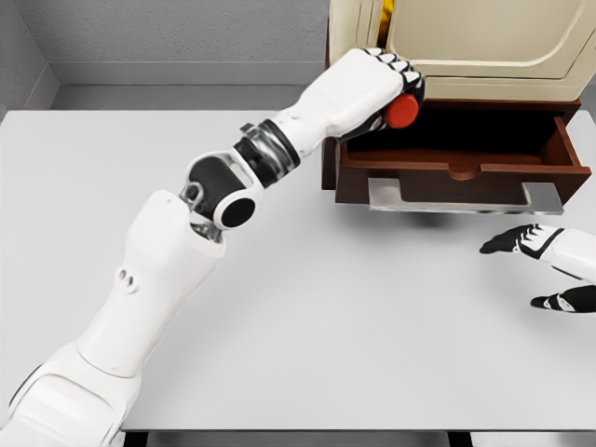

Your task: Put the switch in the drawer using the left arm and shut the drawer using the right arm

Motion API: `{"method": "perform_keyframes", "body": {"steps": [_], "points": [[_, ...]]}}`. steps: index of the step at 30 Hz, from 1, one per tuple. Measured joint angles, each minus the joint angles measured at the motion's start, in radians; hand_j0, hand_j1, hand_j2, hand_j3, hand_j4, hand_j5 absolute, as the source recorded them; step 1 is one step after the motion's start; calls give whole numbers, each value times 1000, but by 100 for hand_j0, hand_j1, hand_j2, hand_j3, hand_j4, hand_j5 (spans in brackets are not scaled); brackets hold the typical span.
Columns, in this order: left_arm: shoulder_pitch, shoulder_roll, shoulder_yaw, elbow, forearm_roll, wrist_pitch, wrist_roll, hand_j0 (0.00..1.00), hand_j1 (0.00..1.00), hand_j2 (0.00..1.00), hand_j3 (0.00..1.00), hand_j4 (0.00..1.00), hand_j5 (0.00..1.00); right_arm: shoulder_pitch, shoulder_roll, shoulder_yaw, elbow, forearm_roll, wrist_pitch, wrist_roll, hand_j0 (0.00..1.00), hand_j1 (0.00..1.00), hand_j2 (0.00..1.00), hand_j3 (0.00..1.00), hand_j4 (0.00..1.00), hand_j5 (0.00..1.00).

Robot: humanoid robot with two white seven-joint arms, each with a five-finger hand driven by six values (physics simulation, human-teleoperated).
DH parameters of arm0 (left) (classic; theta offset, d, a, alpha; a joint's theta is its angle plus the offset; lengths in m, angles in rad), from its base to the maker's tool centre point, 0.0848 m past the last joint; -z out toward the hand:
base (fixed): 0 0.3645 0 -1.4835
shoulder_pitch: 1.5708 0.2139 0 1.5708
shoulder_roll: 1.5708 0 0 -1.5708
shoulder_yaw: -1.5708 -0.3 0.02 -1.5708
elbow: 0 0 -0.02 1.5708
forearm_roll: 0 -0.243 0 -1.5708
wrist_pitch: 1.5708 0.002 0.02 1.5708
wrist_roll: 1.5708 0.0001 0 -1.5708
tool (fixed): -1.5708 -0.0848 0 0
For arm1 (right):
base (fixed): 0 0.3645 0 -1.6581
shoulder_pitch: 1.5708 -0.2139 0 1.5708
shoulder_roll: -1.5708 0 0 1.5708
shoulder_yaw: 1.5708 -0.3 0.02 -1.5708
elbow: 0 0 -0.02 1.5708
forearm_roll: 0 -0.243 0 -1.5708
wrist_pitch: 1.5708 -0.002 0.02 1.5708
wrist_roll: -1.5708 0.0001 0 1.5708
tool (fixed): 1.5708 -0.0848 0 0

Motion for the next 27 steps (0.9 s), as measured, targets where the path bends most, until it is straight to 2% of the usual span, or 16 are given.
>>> {"method": "perform_keyframes", "body": {"steps": [10,12,14,18,27], "points": [[-15,0,-35,7,-65,23,-1,34,34,34,34,34,34,-3,3,0,0,-1,0,0,90,90,90,90,90,90],[-17,0,-42,7,-67,24,0,41,41,41,41,41,41,-3,3,0,0,-1,0,0,90,90,90,90,90,90],[-17,0,-47,5,-68,24,-1,58,58,58,58,58,58,-3,3,0,0,-1,0,-1,90,90,90,90,90,90],[-17,0,-51,5,-70,24,-1,63,63,63,63,63,63,-3,3,0,0,-1,0,-1,90,90,90,90,90,90],[-17,0,-61,4,-75,25,-1,63,63,63,63,63,63,-5,3,0,0,-1,0,-1,90,90,90,90,90,90]]}}
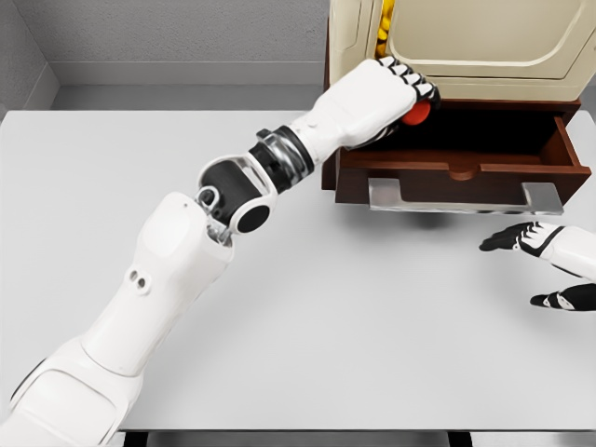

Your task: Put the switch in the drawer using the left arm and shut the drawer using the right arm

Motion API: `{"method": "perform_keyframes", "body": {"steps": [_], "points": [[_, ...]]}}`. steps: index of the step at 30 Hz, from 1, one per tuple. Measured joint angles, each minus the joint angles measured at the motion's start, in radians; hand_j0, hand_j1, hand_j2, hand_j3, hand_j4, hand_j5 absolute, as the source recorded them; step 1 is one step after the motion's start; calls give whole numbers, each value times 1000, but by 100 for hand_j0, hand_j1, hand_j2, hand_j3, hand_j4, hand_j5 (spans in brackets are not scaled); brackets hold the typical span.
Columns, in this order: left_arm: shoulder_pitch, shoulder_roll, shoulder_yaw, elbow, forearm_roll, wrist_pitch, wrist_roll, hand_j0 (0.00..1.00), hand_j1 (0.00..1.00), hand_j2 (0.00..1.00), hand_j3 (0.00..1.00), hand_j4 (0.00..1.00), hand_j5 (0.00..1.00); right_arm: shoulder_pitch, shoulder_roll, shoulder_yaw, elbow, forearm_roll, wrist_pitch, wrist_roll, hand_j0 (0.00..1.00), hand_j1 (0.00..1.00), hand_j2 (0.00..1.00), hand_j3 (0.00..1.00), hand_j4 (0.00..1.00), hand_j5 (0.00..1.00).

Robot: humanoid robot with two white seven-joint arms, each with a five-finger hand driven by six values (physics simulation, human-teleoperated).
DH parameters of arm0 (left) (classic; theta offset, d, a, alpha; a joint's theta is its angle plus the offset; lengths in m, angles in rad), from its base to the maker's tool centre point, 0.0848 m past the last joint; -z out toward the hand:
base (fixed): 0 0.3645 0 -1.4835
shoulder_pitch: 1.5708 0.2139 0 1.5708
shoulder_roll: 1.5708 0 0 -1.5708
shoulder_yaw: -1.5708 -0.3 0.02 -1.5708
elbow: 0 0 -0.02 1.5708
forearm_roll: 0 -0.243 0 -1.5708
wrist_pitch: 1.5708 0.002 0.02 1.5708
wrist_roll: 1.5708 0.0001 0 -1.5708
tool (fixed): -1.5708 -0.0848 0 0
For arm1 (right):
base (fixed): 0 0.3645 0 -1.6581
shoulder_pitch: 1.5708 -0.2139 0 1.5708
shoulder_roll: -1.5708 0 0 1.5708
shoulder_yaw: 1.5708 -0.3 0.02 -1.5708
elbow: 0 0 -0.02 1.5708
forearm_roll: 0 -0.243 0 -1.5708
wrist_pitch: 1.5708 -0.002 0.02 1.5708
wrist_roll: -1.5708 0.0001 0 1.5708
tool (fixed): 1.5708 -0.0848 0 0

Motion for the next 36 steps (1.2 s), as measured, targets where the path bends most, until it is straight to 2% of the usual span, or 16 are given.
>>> {"method": "perform_keyframes", "body": {"steps": [2,4,8,31,34,36], "points": [[0,0,-3,-1,0,0,0,64,64,64,64,64,64,0,0,0,0,0,0,0,90,90,90,90,90,90],[2,0,-4,-1,0,0,0,69,69,69,69,69,69,0,0,0,0,0,0,0,90,90,90,90,90,90],[0,0,-8,-1,-1,0,0,73,73,73,73,73,73,0,0,0,0,0,0,0,90,90,90,90,90,90],[3,0,-29,-3,-27,0,1,73,73,73,73,73,73,2,-2,0,0,0,0,0,92,92,92,92,92,92],[5,0,-33,-5,-28,0,1,76,76,76,76,76,76,3,-3,-1,0,0,0,0,92,92,92,92,92,92],[11,0,-34,-12,-26,-1,1,83,83,83,83,83,83,2,-3,-1,0,-1,0,0,92,92,92,92,92,92]]}}
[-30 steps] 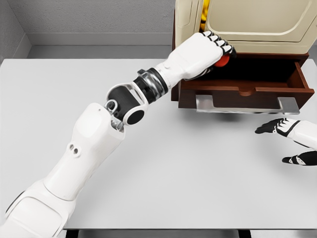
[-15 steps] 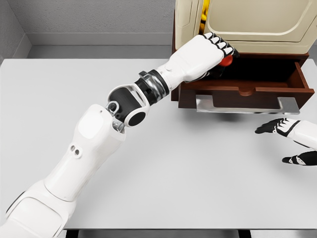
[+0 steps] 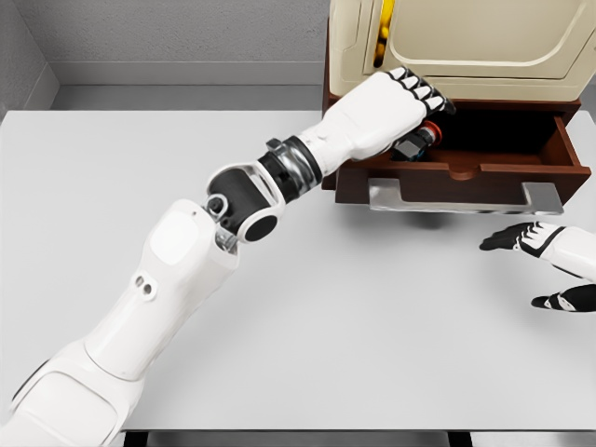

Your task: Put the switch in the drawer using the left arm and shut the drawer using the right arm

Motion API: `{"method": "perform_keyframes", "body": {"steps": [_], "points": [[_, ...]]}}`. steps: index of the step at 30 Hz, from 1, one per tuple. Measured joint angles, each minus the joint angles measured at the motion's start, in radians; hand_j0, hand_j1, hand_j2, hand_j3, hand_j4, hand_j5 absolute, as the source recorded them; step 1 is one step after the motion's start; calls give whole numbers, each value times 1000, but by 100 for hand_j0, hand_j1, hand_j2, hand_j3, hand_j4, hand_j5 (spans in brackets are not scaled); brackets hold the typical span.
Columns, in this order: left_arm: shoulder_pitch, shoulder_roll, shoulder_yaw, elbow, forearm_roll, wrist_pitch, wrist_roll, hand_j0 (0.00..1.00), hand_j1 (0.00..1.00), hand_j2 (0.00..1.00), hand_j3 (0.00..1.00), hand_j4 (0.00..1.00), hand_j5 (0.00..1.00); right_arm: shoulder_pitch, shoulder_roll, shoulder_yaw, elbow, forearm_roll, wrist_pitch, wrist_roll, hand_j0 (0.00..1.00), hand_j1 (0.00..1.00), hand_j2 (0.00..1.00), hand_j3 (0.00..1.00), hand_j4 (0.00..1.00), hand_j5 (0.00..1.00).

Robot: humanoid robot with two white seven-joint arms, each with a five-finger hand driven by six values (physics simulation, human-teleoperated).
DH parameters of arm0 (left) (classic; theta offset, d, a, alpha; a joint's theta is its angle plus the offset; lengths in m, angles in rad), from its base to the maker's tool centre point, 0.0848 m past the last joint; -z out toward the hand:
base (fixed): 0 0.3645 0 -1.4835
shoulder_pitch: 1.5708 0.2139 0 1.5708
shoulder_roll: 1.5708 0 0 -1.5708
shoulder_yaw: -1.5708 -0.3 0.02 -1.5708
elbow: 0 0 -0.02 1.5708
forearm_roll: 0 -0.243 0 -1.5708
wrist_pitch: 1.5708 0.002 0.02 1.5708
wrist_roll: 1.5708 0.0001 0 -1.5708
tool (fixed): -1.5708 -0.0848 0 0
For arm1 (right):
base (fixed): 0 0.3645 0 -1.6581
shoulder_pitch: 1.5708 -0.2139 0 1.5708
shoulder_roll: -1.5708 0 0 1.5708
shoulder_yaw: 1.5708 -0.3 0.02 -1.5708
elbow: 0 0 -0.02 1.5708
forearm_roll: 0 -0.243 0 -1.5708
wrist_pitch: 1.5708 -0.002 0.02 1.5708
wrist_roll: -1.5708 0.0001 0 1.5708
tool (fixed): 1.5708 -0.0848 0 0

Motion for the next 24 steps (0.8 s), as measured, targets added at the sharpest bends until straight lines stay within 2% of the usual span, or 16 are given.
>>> {"method": "perform_keyframes", "body": {"steps": [2,3,5,7,10,12,16,18,20,21,22,24], "points": [[3,0,-1,-30,6,-5,-1,88,88,88,88,88,88,0,0,0,0,0,0,0,92,92,92,92,92,92],[2,0,-1,-50,11,-8,-1,96,96,96,96,96,96,0,0,0,0,0,0,1,92,92,92,92,92,92],[0,0,0,-107,50,-38,-2,96,96,96,96,96,96,0,0,0,0,-1,0,1,92,92,92,92,92,92],[2,37,1,-180,129,-90,-3,96,96,96,96,96,96,0,-1,-1,0,-1,0,1,92,92,92,92,92,92],[8,160,19,-258,292,-226,-4,96,96,96,96,96,96,2,-2,-2,0,-8,0,1,92,92,92,92,92,92],[84,255,79,-281,413,-299,-4,96,96,96,96,96,96,2,-5,-3,0,-14,0,2,92,92,92,92,92,92],[205,464,246,-298,662,-356,-3,96,96,96,96,96,96,9,-32,-3,0,-49,0,35,92,92,92,92,92,92],[310,554,336,-299,765,-366,-2,97,97,97,97,97,97,11,-45,-1,0,-66,0,49,93,93,93,93,93,93],[468,613,446,-294,822,-371,-2,100,100,100,100,100,100,12,-65,7,1,-86,0,57,96,96,96,96,96,96],[528,630,512,-285,837,-373,-4,100,100,100,100,100,100,11,-75,15,1,-102,0,59,98,98,98,98,98,98],[541,643,571,-270,849,-373,-6,100,100,100,100,100,100,11,-82,20,1,-114,0,60,100,100,100,100,100,100],[560,656,646,-212,854,-374,-7,100,100,100,100,100,100,11,-90,26,1,-133,0,60,100,100,100,100,100,100]]}}
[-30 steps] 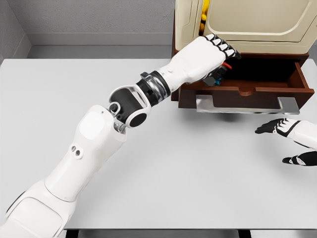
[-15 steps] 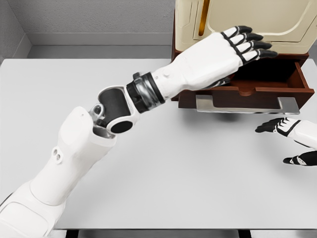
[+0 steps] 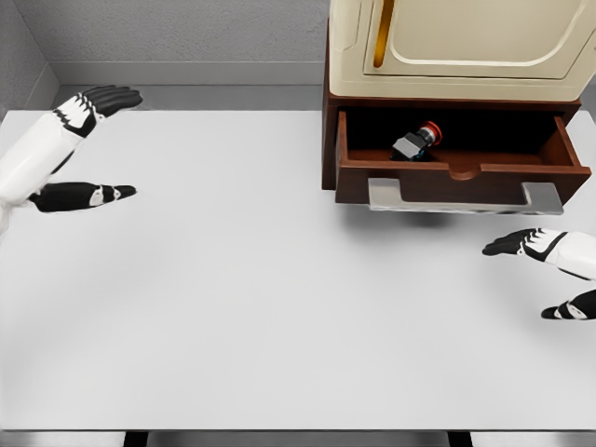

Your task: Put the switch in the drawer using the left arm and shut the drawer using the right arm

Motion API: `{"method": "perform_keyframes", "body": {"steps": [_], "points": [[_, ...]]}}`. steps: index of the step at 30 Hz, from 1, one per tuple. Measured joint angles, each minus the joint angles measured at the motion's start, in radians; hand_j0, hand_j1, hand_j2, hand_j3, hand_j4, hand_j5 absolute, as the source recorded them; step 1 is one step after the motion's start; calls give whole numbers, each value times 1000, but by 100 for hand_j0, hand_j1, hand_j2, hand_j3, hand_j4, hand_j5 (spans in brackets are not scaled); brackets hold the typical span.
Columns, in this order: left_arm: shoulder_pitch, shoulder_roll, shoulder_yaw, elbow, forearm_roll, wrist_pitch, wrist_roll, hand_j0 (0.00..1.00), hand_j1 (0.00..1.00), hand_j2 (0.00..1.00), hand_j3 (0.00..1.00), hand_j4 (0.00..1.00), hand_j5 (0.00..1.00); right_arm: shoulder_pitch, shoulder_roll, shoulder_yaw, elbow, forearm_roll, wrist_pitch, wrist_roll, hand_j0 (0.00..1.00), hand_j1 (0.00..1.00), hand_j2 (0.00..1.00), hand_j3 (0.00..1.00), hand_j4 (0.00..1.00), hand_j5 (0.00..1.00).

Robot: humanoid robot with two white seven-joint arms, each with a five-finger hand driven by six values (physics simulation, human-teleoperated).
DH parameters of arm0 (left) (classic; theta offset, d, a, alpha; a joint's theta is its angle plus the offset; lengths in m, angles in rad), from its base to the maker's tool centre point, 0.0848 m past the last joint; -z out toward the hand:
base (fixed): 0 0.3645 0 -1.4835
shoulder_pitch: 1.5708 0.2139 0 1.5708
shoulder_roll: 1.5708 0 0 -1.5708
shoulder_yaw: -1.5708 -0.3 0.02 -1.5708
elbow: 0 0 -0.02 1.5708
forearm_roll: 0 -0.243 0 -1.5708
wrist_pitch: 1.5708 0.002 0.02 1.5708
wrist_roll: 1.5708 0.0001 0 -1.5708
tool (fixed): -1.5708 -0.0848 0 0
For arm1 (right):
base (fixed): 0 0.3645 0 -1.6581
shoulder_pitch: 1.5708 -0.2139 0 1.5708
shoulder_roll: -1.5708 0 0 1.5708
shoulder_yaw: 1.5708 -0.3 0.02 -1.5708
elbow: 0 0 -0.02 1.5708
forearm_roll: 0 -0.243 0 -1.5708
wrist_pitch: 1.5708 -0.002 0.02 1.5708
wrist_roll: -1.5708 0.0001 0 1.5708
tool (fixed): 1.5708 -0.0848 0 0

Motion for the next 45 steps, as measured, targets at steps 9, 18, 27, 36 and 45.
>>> {"method": "perform_keyframes", "body": {"steps": [9,18,27,36,45], "points": [[45,-88,101,172,-116,-2,-135,100,100,100,100,100,100,-11,-37,7,2,-110,0,1,99,99,99,99,99,99],[60,-148,130,115,-119,-2,-202,100,100,100,100,100,100,-15,-75,8,2,-180,0,-1,98,98,98,98,98,98],[69,-153,132,99,-120,-3,-206,100,100,100,100,100,100,-21,-80,7,0,-185,0,2,98,98,98,98,98,98],[71,-154,132,88,-120,-2,-206,100,100,100,100,100,100,-23,-73,7,1,-172,0,2,99,99,99,99,99,99],[75,-154,133,84,-120,-3,-206,100,100,100,100,100,100,-52,-57,9,2,-141,0,3,99,99,99,99,99,99]]}}
